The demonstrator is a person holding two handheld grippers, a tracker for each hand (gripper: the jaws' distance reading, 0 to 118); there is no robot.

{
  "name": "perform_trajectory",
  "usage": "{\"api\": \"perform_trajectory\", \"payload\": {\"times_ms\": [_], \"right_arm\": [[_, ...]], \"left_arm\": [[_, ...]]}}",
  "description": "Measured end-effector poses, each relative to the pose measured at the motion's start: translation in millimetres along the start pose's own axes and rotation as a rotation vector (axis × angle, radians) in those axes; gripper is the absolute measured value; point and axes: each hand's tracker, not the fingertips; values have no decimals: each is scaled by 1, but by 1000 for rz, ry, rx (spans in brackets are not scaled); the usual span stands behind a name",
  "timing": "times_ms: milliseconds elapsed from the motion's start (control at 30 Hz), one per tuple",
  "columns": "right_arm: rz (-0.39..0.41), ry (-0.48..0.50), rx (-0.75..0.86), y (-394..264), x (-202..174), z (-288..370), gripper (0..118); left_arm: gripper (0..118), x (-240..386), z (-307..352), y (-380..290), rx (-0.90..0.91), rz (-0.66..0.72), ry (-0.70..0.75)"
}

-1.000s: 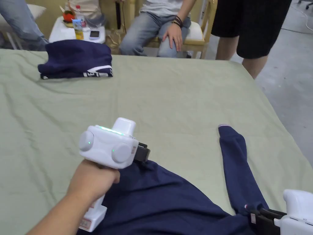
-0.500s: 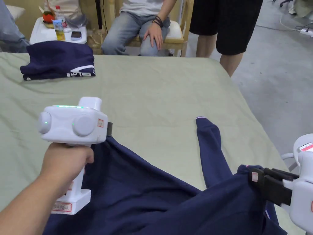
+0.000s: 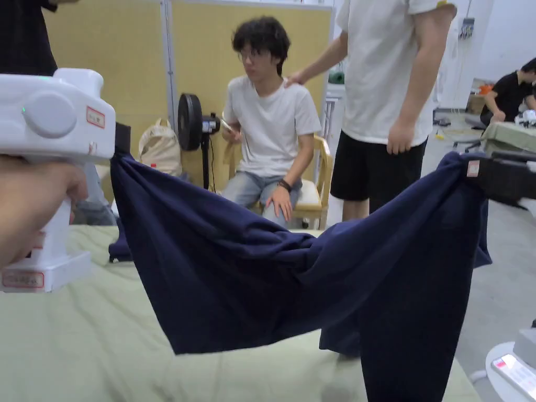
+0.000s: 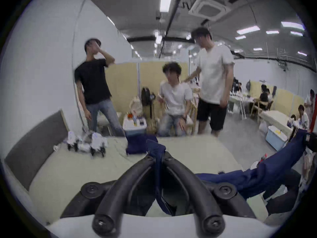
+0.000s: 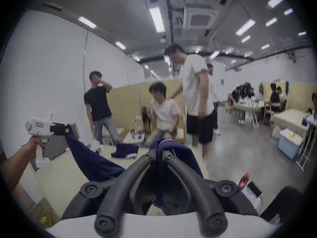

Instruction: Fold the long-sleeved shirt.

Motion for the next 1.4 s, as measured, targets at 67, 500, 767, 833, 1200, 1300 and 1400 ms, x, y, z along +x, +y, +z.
{"api": "perform_trajectory", "payload": {"times_ms": [67, 500, 767, 833, 1200, 1300, 1400], "right_arm": [[33, -21, 61, 44, -6, 13, 7], [21, -117, 269, 248, -32, 80, 7], [105, -130, 277, 298, -69, 68, 7], [132, -152, 277, 305, -75, 54, 7], [181, -235, 279, 309, -92, -72, 7], [178, -239, 277, 293, -84, -111, 7], [171, -235, 260, 267, -71, -154, 7]], "left_arm": [[3, -8, 37, 34, 62, 0, 28], [3, -51, 158, 168, 219, 44, 119], [3, -44, 162, 210, 268, 64, 98], [3, -39, 155, 220, 283, 49, 109], [3, 4, 70, 240, 375, -19, 155], [3, 9, 33, 228, 387, -9, 147], [3, 12, -8, 205, 385, 0, 135]]}}
